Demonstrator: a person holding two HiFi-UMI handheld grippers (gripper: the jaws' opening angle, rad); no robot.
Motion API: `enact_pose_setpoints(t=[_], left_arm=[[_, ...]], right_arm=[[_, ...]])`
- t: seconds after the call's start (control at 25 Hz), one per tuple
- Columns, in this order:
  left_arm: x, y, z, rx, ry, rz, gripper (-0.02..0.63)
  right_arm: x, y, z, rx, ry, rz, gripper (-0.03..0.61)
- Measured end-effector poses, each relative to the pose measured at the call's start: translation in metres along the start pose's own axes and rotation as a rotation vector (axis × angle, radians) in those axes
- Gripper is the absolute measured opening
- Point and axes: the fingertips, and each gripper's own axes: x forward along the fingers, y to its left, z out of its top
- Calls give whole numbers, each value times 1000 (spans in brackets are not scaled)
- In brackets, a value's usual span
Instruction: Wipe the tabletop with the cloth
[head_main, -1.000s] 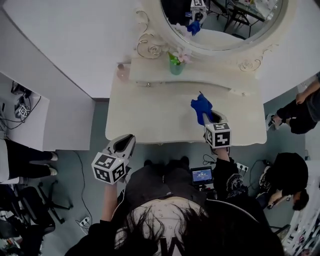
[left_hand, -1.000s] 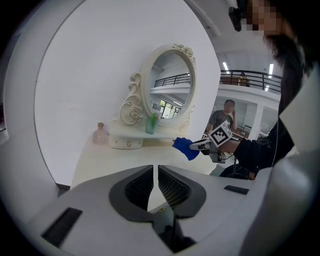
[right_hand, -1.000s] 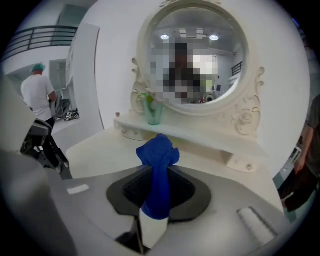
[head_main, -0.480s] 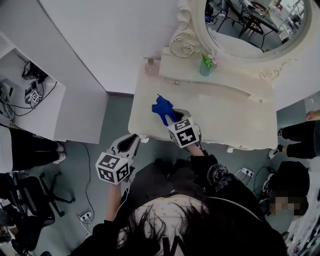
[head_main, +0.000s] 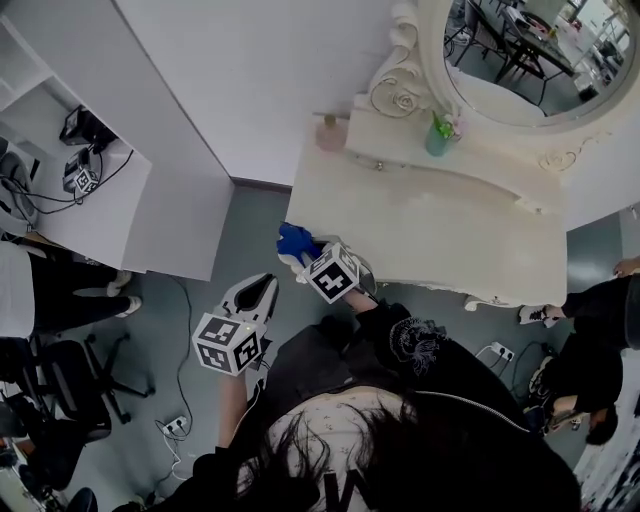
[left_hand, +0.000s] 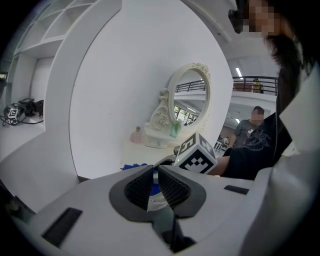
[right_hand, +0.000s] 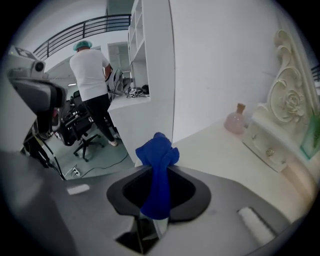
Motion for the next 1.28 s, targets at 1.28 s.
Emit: enact_pose_setpoints(t=[1.28], left_arm=[[96,-93,14,97,98,-171,9]], right_arm=[[-107,-155,-146,143,54,-273,89]])
